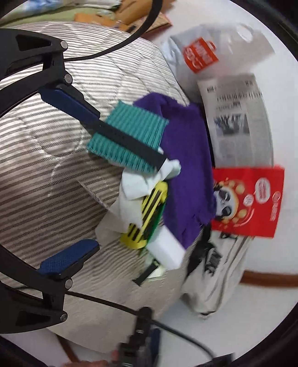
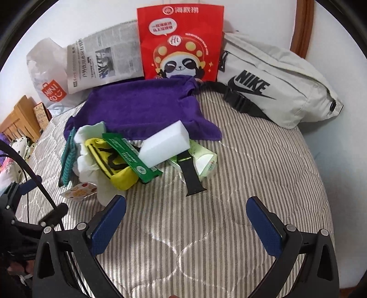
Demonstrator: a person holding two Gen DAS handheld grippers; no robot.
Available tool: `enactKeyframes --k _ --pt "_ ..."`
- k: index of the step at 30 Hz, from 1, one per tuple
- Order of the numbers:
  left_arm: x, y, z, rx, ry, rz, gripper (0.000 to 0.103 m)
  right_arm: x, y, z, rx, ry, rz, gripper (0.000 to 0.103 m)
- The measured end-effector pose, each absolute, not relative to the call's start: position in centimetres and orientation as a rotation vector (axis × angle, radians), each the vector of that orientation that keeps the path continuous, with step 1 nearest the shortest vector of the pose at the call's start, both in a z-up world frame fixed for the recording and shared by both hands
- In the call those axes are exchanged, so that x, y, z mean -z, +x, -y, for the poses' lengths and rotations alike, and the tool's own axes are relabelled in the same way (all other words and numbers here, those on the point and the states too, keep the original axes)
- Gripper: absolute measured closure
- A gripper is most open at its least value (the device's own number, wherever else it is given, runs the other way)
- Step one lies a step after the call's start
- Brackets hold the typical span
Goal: Organize soft objects
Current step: 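Grasp the orange-print snack packet with the left gripper while the right gripper approaches the white sponge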
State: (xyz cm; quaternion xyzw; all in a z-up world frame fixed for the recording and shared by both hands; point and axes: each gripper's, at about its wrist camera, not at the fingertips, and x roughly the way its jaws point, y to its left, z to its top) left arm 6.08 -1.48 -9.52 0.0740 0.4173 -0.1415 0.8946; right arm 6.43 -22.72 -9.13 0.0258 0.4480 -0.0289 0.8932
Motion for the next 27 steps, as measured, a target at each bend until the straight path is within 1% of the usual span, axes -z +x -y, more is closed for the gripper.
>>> enactKeyframes --k 2,4,5,6,8,9,10,12,13,15,18,20,27 --pt "10.4 6.7 1.8 0.304 0.178 -0.873 0.008 9.6 6.9 23.1 0.066 0.063 -0.942 0.0" --pt "11.4 7.4 1.7 0.323 0.175 -0.89 0.015 9.9 7.3 23.5 0.069 0.069 -0.952 0.0" --pt "12.0 7.8 1.8 0.335 0.171 -0.91 0.027 10.1 7.5 23.6 0.069 0.07 -0.957 0.0" --pt "12.4 8.1 1.8 0.345 0.169 -0.925 0.041 10.3 7.7 23.7 0.071 0.069 -0.961 0.0" --pt "13.1 8.8 2.0 0.374 0.156 -0.949 0.051 10.6 8.1 24.0 0.072 0.072 -0.967 0.0" --pt "13.3 9.0 2.0 0.393 0.145 -0.951 0.052 10.7 8.2 24.1 0.073 0.075 -0.97 0.0" --pt "13.6 9.3 2.1 0.407 0.141 -0.951 0.055 10.9 8.5 24.3 0.077 0.08 -0.975 0.0" --pt "13.9 9.5 2.1 0.432 0.135 -0.944 0.066 11.2 8.9 24.7 0.086 0.087 -0.983 0.0" --pt "14.0 9.6 2.2 0.443 0.131 -0.944 0.069 11.4 9.2 24.9 0.087 0.089 -0.986 0.0" --pt "14.1 9.8 2.3 0.465 0.124 -0.958 0.089 11.7 9.6 25.2 0.094 0.089 -0.988 0.0" --pt "14.0 10.0 2.2 0.482 0.128 -0.97 0.095 12.0 10.3 25.6 0.1 0.096 -0.997 0.0" --pt "13.8 9.8 1.9 0.487 0.121 -0.975 0.097 12.1 10.5 25.8 0.098 0.099 -0.998 0.0" --pt "12.4 9.1 -0.2 0.449 0.079 -1.001 0.097 12.1 11.3 26.7 0.109 0.095 -0.99 0.0"
